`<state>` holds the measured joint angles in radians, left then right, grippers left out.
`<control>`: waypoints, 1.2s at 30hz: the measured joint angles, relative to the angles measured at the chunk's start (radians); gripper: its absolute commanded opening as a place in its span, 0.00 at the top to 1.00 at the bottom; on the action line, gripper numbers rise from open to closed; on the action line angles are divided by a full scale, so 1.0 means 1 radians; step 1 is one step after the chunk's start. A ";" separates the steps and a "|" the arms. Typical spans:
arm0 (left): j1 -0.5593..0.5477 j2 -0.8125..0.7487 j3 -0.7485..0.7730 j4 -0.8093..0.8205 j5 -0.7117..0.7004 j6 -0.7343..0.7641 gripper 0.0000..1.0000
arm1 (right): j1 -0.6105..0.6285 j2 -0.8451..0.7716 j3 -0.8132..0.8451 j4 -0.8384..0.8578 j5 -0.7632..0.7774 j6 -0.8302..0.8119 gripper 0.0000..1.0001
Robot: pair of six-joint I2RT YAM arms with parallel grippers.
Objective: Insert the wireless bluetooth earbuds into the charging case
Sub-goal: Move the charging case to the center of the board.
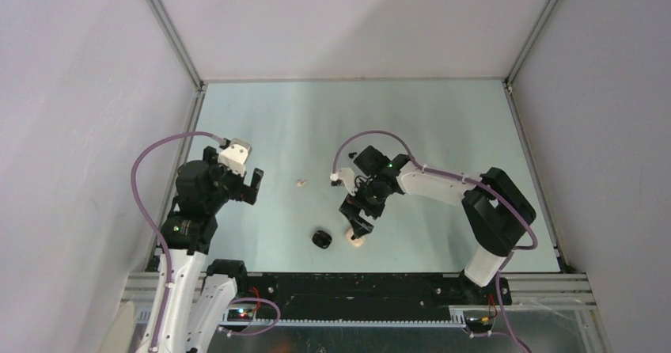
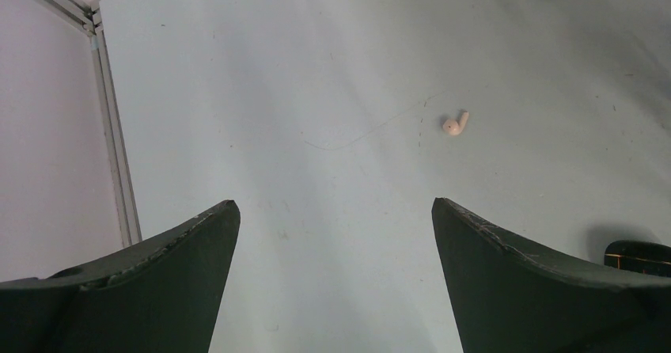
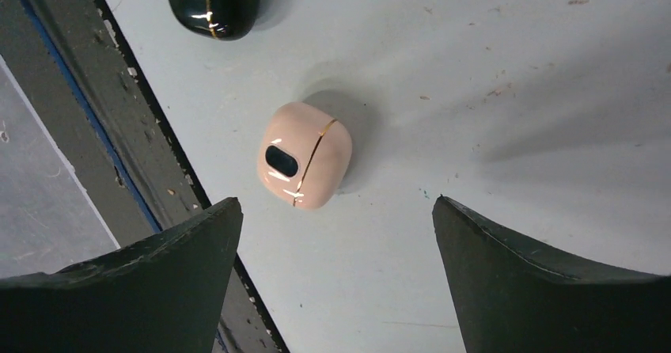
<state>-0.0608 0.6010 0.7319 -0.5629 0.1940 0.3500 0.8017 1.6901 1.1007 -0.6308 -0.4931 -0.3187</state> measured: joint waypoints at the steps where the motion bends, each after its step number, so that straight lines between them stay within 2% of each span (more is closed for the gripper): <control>1: 0.000 0.000 0.000 0.000 0.000 0.000 0.01 | -0.004 0.014 0.000 0.003 0.000 0.012 0.06; 4: 0.000 0.000 0.000 0.000 0.000 0.000 0.01 | 0.005 0.051 0.000 0.011 -0.001 0.036 0.11; 12: 0.000 0.000 0.000 0.000 0.000 0.000 0.01 | 0.032 0.113 0.025 0.022 -0.013 0.066 0.32; 18: 0.000 0.000 0.000 0.000 0.000 0.000 0.01 | 0.027 0.130 0.033 0.023 -0.021 0.080 0.42; 36: 0.000 -0.006 0.000 0.000 0.001 0.000 0.01 | 0.025 0.179 0.039 0.022 -0.138 0.101 0.58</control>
<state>-0.0608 0.5945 0.7319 -0.5629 0.1947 0.3500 0.8268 1.8690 1.1400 -0.6086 -0.6308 -0.2173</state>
